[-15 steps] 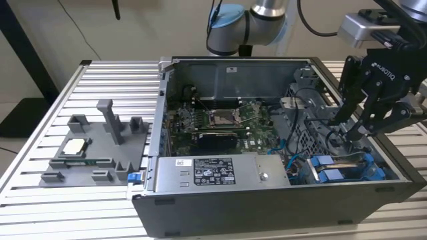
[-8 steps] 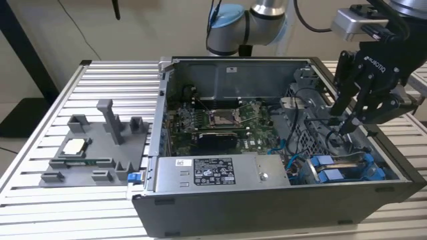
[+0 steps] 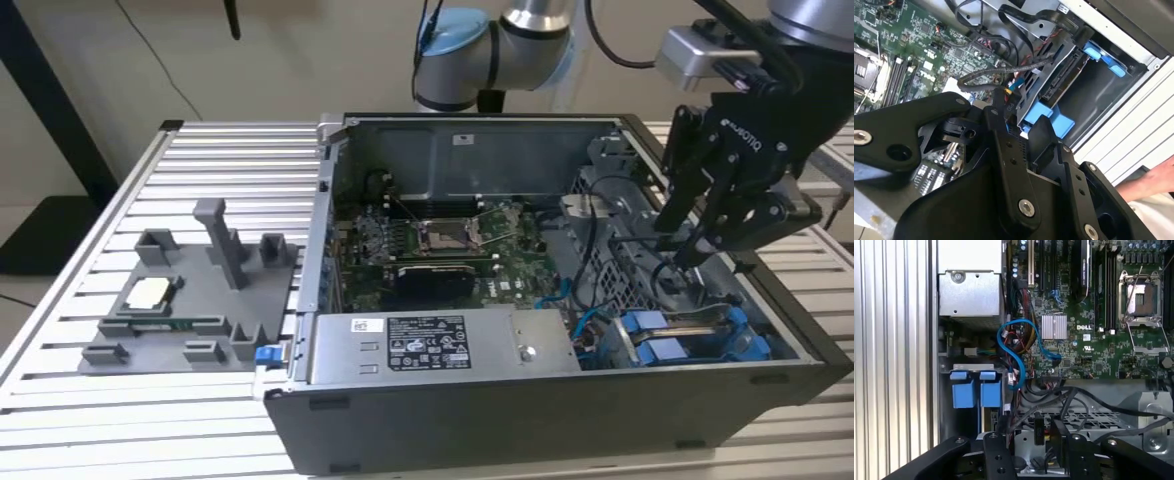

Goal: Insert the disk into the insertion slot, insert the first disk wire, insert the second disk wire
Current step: 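Insert the first disk wire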

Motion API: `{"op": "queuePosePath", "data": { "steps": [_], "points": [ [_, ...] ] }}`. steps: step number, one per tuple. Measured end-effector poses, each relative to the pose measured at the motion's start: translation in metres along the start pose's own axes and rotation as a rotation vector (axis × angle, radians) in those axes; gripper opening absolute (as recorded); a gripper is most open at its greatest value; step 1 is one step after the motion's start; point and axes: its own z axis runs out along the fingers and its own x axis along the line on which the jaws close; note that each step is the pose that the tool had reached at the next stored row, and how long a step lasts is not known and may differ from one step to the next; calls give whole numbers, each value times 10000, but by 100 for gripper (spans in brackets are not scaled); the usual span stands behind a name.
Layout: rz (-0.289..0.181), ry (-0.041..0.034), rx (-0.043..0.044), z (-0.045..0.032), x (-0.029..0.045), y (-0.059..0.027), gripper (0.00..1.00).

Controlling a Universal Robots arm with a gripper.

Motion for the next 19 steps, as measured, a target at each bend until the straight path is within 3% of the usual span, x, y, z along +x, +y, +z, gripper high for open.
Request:
{"op": "queuePosePath", "data": {
  "steps": [3,5,7,8,10,14,19],
  "points": [
    [20,-54,-13,16,1,-1,47],
    [23,-148,-16,18,1,-1,38],
    [21,-237,-19,18,0,-1,38],
    [21,-253,-19,18,0,-1,32],
    [21,-258,-18,18,0,-1,32],
    [21,-261,-18,18,0,-1,19],
    [22,-214,-17,24,1,-1,19]
  ]
}}
